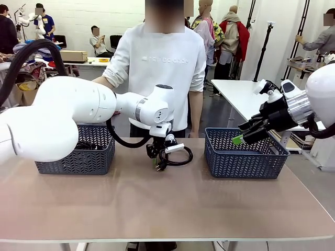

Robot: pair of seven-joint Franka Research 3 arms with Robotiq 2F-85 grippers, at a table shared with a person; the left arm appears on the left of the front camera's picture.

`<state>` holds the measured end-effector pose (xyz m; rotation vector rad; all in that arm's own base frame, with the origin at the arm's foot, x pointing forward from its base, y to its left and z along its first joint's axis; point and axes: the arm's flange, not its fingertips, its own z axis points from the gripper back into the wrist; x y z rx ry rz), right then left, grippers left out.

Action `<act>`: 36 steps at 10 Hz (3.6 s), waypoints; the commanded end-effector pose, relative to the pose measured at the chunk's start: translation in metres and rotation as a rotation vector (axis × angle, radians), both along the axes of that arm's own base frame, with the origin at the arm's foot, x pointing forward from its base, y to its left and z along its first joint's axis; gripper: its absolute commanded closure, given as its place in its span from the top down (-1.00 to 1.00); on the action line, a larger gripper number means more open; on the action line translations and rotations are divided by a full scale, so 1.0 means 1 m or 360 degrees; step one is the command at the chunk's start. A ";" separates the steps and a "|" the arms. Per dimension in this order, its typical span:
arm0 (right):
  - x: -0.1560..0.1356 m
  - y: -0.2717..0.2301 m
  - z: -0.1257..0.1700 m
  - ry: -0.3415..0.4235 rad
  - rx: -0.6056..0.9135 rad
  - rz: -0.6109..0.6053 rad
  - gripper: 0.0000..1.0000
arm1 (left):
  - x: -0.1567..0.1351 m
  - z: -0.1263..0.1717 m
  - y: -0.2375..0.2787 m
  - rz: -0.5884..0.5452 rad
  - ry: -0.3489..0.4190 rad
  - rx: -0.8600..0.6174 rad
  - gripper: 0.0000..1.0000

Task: Organize the cables according to human instructions.
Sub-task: Pick up a bundle of cables and place it in the basket indicated by the human.

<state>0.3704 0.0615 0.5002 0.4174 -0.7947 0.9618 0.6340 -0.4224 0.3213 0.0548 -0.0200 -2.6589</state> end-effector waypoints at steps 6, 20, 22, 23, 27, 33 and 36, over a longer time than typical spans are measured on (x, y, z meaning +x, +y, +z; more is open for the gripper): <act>0.004 -0.001 -0.002 -0.0023 0.0040 0.0037 1.00 | 0.005 0.006 -0.001 -0.0016 0.0003 0.0052 -1.00; 0.004 -0.001 -0.002 -0.0023 0.0040 0.0037 1.00 | -0.114 0.213 0.179 0.1116 -0.0216 -0.0144 -1.00; 0.004 -0.001 -0.002 -0.0023 0.0040 0.0037 1.00 | -0.122 0.217 0.234 0.1326 -0.0199 -0.0199 -1.00; 0.004 -0.001 -0.002 -0.0023 0.0040 0.0037 1.00 | -0.123 0.216 0.253 0.1397 -0.0199 -0.0235 -1.00; 0.004 -0.001 -0.002 -0.0023 0.0040 0.0037 1.00 | -0.120 0.208 0.290 0.1577 -0.0175 -0.0357 -1.00; 0.004 -0.001 -0.002 -0.0023 0.0040 0.0037 1.00 | -0.112 0.206 0.293 0.1526 -0.0176 -0.0273 -1.00; 0.004 -0.001 -0.002 -0.0023 0.0040 0.0037 1.00 | -0.104 0.198 0.315 0.1579 -0.0281 -0.0328 -0.70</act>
